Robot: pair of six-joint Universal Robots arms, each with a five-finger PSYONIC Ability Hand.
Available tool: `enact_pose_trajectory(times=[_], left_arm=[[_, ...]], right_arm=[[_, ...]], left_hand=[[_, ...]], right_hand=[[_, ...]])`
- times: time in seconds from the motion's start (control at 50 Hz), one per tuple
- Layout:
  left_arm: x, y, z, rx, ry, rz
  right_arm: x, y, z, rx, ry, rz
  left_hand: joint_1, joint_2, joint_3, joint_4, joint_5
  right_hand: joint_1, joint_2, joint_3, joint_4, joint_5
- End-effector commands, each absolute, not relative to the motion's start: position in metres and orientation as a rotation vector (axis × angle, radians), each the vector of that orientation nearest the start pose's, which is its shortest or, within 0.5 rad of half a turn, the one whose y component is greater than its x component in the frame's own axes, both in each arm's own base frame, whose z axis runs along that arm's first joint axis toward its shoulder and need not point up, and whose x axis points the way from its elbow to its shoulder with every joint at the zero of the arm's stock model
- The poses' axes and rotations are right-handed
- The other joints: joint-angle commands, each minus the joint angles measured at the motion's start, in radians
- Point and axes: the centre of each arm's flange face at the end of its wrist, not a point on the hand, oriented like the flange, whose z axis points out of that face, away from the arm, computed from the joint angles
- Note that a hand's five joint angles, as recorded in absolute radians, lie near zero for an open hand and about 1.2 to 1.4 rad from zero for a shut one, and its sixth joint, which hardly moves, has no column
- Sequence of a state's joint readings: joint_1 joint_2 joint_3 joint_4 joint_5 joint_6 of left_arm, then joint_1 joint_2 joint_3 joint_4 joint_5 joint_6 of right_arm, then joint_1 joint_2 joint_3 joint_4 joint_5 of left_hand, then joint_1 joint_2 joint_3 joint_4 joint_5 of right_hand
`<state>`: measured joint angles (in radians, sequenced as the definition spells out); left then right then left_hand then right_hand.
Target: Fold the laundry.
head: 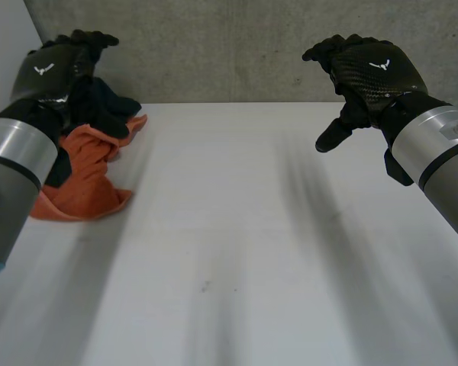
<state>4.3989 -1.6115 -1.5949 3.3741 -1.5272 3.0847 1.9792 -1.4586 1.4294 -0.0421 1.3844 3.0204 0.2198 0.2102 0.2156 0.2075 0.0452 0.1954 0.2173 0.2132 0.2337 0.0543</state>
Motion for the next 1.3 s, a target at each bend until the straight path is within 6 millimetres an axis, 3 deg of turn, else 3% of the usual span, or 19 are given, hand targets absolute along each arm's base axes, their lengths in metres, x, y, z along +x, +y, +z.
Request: enact_pose_trajectory(times=[0.02, 0.1, 0.12, 0.22, 0.3, 0.46, 0.54, 0.7, 0.74, 0.82, 0.9, 0.92, 0.94, 0.96, 1.04, 1.1, 1.24, 1.3], left_arm=[[-0.188, -0.337, 0.303, 0.359, 2.088, -2.534], [-0.166, -0.379, 0.29, 0.415, 2.017, -2.496], [-0.157, -0.397, 0.279, 0.426, 2.002, -2.467], [-0.119, -0.446, 0.245, 0.429, 1.897, -2.377], [-0.106, -0.471, 0.215, 0.473, 1.824, -2.341], [-0.087, -0.504, 0.16, 0.586, 1.794, -2.253], [-0.08, -0.513, 0.143, 0.597, 1.798, -2.219], [-0.077, -0.523, 0.127, 0.604, 1.807, -2.208], [-0.078, -0.522, 0.124, 0.624, 1.82, -2.208], [-0.084, -0.517, 0.122, 0.664, 1.844, -2.212], [-0.089, -0.508, 0.146, 0.657, 1.794, -2.231], [-0.092, -0.501, 0.163, 0.646, 1.759, -2.254], [-0.094, -0.498, 0.166, 0.646, 1.762, -2.259], [-0.102, -0.49, 0.173, 0.654, 1.773, -2.274], [-0.127, -0.466, 0.183, 0.699, 1.828, -2.307], [-0.14, -0.442, 0.18, 0.738, 1.941, -2.261], [-0.151, -0.393, 0.184, 0.847, 2.235, -2.09], [-0.149, -0.383, 0.177, 0.899, 2.325, -2.003]], right_arm=[[0.27, -0.251, 0.321, -0.694, 1.812, -2.025], [0.271, -0.252, 0.317, -0.698, 1.824, -2.012], [0.271, -0.253, 0.316, -0.699, 1.829, -2.008], [0.272, -0.254, 0.31, -0.704, 1.843, -1.993], [0.273, -0.256, 0.307, -0.706, 1.851, -1.985], [0.274, -0.258, 0.3, -0.733, 1.875, -1.976], [0.274, -0.259, 0.298, -0.742, 1.879, -1.976], [0.275, -0.262, 0.295, -0.744, 1.886, -1.972], [0.275, -0.263, 0.293, -0.745, 1.894, -1.964], [0.276, -0.264, 0.289, -0.748, 1.906, -1.952], [0.276, -0.264, 0.288, -0.748, 1.908, -1.95], [0.276, -0.264, 0.288, -0.748, 1.908, -1.95], [0.276, -0.264, 0.288, -0.748, 1.908, -1.95], [0.276, -0.264, 0.288, -0.748, 1.908, -1.95], [0.276, -0.264, 0.289, -0.748, 1.906, -1.952], [0.276, -0.264, 0.289, -0.747, 1.905, -1.953], [0.275, -0.265, 0.29, -0.746, 1.904, -1.959], [0.271, -0.268, 0.291, -0.736, 1.913, -1.97]], left_hand=[[-0.036, -0.026, -0.031, -0.023, -0.036], [-0.021, -0.011, -0.017, -0.009, -0.021], [-0.012, -0.003, -0.008, 0.0, -0.012], [-0.003, 0.006, 0.001, 0.009, -0.003], [-0.003, 0.006, 0.001, 0.009, -0.003], [0.079, 0.088, 0.083, 0.091, 0.079], [0.146, 0.156, 0.15, 0.158, 0.146], [0.533, 0.542, 0.537, 0.545, 0.533], [0.657, 0.666, 0.661, 0.669, 0.657], [1.117, 1.127, 1.121, 1.129, 1.117], [1.176, 1.186, 1.181, 1.189, 1.177], [1.0, 1.009, 1.004, 1.012, 1.0], [0.85, 0.859, 0.854, 0.862, 0.85], [0.496, 0.506, 0.501, 0.509, 0.496], [0.2, 0.209, 0.204, 0.212, 0.2], [0.179, 0.188, 0.183, 0.191, 0.179], [0.237, 0.247, 0.241, 0.249, 0.237], [0.311, 0.32, 0.315, 0.323, 0.311]], right_hand=[[-0.021, -0.043, -0.039, -0.059, -0.054], [-0.021, -0.043, -0.039, -0.059, -0.054], [-0.021, -0.043, -0.039, -0.059, -0.054], [-0.021, -0.043, -0.039, -0.059, -0.054], [-0.021, -0.043, -0.039, -0.059, -0.054], [-0.021, -0.043, -0.039, -0.059, -0.054], [-0.021, -0.043, -0.039, -0.059, -0.054], [-0.021, -0.043, -0.039, -0.059, -0.054], [-0.021, -0.043, -0.039, -0.059, -0.054], [-0.021, -0.043, -0.039, -0.059, -0.054], [-0.021, -0.043, -0.039, -0.059, -0.054], [-0.021, -0.043, -0.039, -0.059, -0.054], [-0.021, -0.043, -0.039, -0.059, -0.054], [-0.021, -0.043, -0.039, -0.059, -0.054], [-0.021, -0.043, -0.039, -0.059, -0.054], [-0.021, -0.043, -0.039, -0.059, -0.054], [-0.021, -0.043, -0.039, -0.059, -0.054], [-0.021, -0.043, -0.039, -0.059, -0.054]])
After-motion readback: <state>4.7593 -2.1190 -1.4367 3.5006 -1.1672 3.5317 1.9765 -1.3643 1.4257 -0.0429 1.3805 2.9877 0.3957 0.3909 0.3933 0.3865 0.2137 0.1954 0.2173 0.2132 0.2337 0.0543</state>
